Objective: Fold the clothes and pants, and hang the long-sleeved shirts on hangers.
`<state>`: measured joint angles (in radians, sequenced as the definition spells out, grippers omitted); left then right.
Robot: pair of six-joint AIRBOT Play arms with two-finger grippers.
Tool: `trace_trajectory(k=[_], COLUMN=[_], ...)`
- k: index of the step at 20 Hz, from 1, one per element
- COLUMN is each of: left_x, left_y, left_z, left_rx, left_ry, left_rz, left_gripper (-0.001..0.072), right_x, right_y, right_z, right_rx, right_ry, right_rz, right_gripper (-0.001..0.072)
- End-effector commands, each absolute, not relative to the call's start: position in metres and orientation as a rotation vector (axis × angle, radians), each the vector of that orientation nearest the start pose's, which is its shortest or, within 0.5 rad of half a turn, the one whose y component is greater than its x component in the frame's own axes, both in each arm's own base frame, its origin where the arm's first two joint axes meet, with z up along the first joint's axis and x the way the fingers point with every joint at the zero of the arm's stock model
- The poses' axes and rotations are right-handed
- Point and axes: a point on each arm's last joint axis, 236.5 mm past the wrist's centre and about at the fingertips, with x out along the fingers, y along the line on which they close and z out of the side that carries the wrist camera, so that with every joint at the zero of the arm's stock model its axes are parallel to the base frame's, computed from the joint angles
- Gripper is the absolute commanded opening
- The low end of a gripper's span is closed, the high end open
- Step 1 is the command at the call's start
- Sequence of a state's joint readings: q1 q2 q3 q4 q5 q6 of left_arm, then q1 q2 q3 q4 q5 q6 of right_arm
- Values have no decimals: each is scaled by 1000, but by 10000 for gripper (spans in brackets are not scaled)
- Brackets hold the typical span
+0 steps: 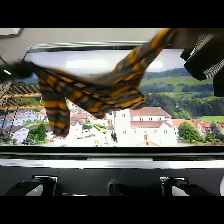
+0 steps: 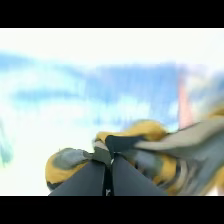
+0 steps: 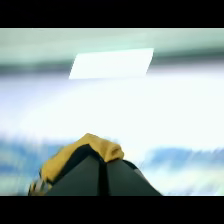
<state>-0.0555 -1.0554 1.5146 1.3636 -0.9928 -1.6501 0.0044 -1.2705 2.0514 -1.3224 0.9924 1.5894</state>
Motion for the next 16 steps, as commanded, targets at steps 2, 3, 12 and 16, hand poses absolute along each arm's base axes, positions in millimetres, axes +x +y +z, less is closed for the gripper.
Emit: trace_trajectory(k=[2, 3, 12, 16], left_x=[362, 341, 234, 302], left_y=[-49, -44, -16, -31], left_z=[427, 447, 437, 380], left_rx=[-175, -181, -244, -258], left_ry=[221, 166, 244, 403], left_rz=[-165, -154, -40, -68], left_gripper=[18, 18, 18, 18], right_x=[298, 265, 152, 259], right_y=[-13, -19, -32, -36], right_z=[599, 610, 618, 529], right_rx=[80, 66, 194, 202], right_ry=[-294, -336, -397, 3], right_rz=[-47, -73, -100, -153], right_gripper=[21, 21, 21, 22])
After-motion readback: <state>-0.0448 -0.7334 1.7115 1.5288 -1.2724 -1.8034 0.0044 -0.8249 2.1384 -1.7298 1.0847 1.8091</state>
